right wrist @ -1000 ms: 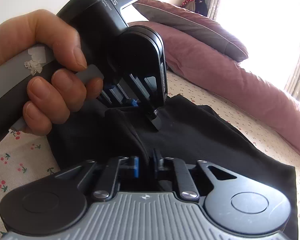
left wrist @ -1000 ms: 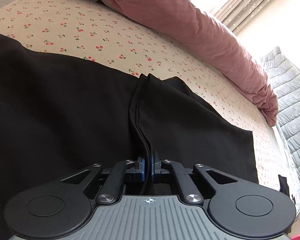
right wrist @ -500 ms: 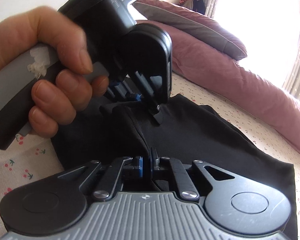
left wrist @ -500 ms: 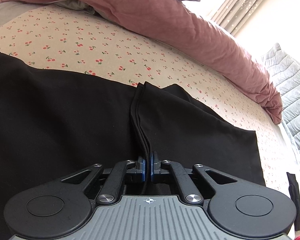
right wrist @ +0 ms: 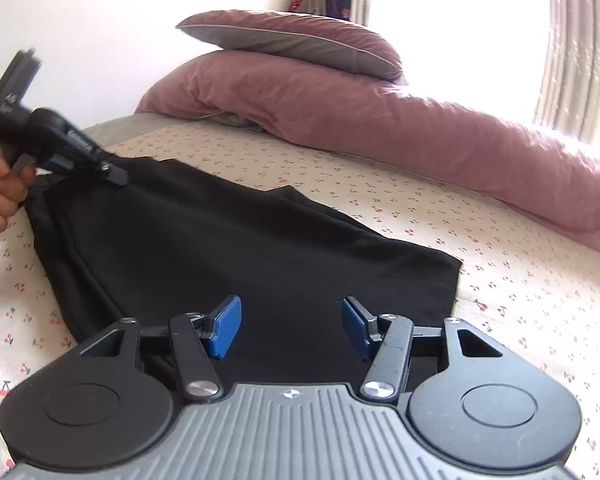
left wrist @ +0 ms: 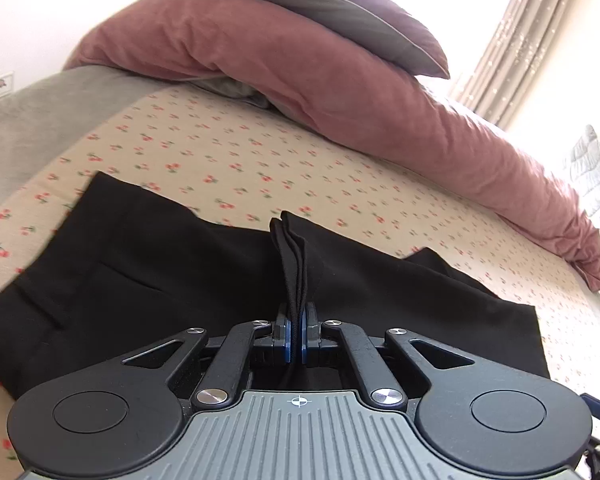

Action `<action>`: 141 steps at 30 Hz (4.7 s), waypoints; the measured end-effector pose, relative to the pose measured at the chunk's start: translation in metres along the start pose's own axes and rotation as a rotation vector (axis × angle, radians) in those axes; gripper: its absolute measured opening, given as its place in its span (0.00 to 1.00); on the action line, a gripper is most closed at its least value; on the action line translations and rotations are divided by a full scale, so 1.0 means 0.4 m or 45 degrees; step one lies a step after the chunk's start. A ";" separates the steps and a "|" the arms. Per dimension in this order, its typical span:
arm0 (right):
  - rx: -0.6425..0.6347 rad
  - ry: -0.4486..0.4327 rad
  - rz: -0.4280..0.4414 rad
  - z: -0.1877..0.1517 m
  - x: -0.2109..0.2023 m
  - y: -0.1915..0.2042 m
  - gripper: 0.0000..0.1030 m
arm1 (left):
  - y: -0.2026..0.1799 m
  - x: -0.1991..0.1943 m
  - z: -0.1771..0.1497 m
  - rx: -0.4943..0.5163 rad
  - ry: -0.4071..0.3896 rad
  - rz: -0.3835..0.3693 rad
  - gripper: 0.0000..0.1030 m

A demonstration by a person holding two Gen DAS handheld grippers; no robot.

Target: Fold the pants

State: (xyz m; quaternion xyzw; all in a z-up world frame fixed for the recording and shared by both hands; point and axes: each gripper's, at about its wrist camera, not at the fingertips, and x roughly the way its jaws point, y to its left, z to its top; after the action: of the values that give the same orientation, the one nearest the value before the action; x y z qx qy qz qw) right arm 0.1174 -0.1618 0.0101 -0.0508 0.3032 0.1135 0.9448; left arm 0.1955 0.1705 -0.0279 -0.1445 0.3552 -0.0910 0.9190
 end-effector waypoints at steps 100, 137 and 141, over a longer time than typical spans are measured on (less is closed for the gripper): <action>-0.064 0.363 0.417 -0.098 0.069 0.010 0.24 | -0.696 0.476 -0.033 0.417 0.331 -0.281 0.18; 0.244 0.176 0.327 -0.075 0.024 -0.143 0.39 | -0.443 0.145 -0.125 0.403 0.153 0.040 0.50; 0.659 0.174 0.296 -0.095 0.048 -0.238 0.40 | -0.430 0.112 -0.116 0.354 0.162 -0.018 0.50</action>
State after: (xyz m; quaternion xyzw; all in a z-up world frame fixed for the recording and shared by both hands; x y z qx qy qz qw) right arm 0.1346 -0.2567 -0.0293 0.2194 0.3887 0.1361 0.8844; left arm 0.1856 -0.0128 -0.0320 -0.0125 0.3958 -0.1548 0.9051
